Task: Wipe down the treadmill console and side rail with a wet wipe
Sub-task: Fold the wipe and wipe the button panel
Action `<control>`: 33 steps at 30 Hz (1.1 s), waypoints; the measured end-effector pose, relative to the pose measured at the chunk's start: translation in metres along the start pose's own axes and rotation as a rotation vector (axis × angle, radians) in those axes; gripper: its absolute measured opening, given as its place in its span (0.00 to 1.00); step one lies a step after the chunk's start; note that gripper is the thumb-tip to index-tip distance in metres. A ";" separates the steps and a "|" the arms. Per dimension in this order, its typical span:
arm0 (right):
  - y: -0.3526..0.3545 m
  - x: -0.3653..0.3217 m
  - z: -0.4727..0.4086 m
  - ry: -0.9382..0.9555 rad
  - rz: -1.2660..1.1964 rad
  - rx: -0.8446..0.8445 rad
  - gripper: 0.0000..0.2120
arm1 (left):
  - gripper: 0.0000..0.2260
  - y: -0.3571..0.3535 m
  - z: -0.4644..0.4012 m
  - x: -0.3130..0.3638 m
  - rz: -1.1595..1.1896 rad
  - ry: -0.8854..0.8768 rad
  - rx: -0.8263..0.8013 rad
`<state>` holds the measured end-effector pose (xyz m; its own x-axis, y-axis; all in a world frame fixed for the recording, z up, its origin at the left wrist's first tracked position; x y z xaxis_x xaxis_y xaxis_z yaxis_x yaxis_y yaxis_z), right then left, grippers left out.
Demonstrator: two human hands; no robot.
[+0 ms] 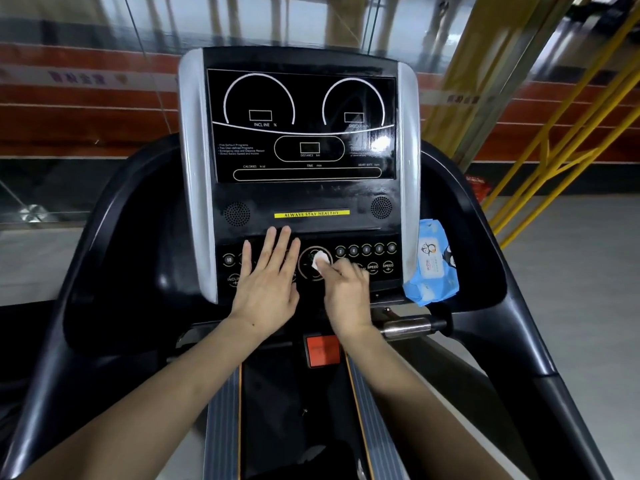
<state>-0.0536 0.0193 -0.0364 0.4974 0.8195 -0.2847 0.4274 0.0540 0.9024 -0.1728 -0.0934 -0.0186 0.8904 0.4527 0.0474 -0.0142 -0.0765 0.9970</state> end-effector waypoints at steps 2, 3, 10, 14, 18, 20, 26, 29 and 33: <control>0.012 0.039 -0.008 -0.098 0.039 -0.043 0.18 | 0.37 0.000 0.000 -0.001 0.002 -0.006 -0.005; 0.018 0.059 -0.009 -0.203 0.119 -0.082 0.20 | 0.37 0.000 0.000 -0.001 0.005 -0.012 -0.007; 0.014 0.038 -0.006 -0.364 -0.264 0.039 0.10 | 0.38 -0.002 0.001 -0.003 -0.010 -0.014 -0.013; -0.011 0.002 0.015 -0.009 -0.104 -0.011 0.11 | 0.39 -0.004 0.001 -0.002 -0.021 -0.013 -0.009; 0.009 0.080 0.016 -0.300 -0.154 0.052 0.07 | 0.39 -0.004 0.001 -0.003 -0.028 -0.017 -0.015; 0.010 0.106 0.016 -0.377 -0.133 0.058 0.13 | 0.39 -0.004 0.001 -0.003 -0.028 -0.016 -0.010; -0.021 0.021 0.018 -0.091 -0.275 -0.009 0.08 | 0.38 -0.005 0.000 0.000 -0.009 -0.007 0.000; -0.010 0.033 0.022 -0.040 -0.163 -0.055 0.07 | 0.37 -0.006 0.001 0.000 -0.008 -0.005 0.000; 0.020 0.104 0.025 -0.449 -0.165 0.136 0.07 | 0.36 -0.007 0.000 0.000 -0.007 -0.004 0.000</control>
<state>0.0259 0.0915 -0.0564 0.6778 0.4779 -0.5588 0.6081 0.0628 0.7914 -0.1727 -0.0929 -0.0257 0.8922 0.4499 0.0406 -0.0084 -0.0732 0.9973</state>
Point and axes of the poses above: each hand's wrist, its own z-axis away from the middle knuckle, its own y-axis out of the back of the hand, x = y × z, the point moved 3 cm from there along -z, towards the middle knuckle, and after that the axes turned 12 degrees about -x, right-handed, at the moved point
